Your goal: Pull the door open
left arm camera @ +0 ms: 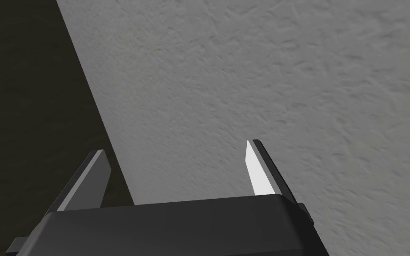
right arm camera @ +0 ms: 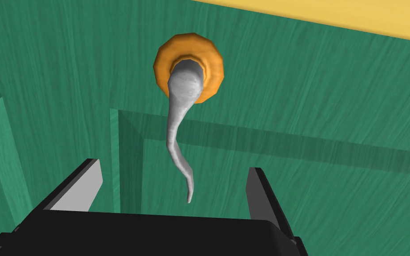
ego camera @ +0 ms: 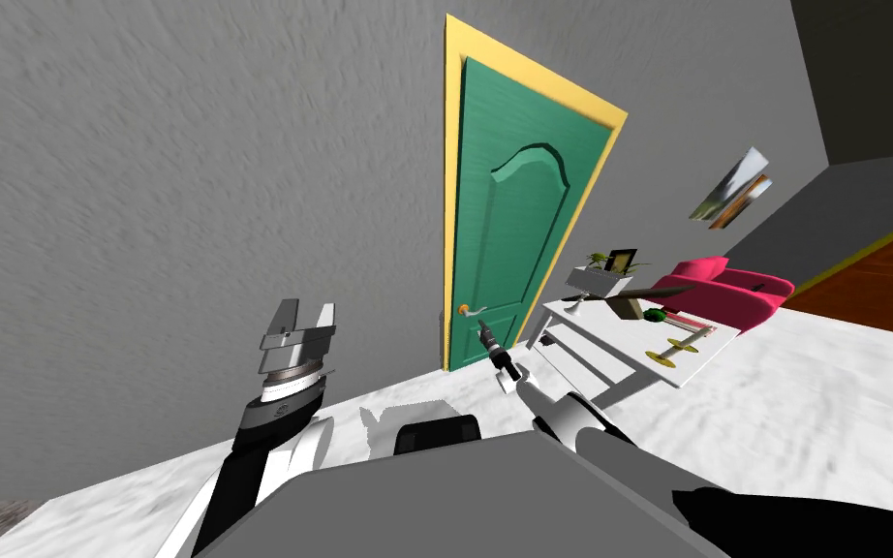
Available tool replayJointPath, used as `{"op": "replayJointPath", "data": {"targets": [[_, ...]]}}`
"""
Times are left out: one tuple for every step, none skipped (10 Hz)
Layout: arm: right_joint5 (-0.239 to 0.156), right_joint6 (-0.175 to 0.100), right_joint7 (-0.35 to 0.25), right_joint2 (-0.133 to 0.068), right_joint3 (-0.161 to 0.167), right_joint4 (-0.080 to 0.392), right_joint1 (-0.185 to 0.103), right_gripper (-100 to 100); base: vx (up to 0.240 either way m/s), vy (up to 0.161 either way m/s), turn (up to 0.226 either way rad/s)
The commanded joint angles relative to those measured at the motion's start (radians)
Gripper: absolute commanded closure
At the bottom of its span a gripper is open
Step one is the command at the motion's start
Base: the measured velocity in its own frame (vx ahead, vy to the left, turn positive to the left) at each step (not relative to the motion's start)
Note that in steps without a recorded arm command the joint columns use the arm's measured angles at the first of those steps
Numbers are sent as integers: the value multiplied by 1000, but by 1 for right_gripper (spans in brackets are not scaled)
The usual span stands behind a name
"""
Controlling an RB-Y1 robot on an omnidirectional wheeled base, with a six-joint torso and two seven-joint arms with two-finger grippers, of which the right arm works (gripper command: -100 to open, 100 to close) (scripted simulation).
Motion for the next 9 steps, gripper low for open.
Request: {"op": "replayJointPath", "data": {"targets": [[-9,-9,-16,-26,-12,-19,30,-100,157,115,215],[-17,-30,-31,-52,-24,-5,44,-100,184,114,225],[-17,-30,-31,-52,-24,-21,44,-100,147,86,65],[-17,-30,-31,-52,-24,-7,44,-100,63,32,-23],[-17,-30,-31,-52,-24,-5,44,-100,5,-7,-12],[-26,-52,-48,-79,-36,9,60,-100,57,25,189],[-26,-52,-48,-79,-36,28,60,-100,74,37,125],[-26,-52,-48,-79,-36,42,60,-100,30,19,-6],[-26,-52,-48,-79,-36,9,60,-100,1,4,-26]]}}
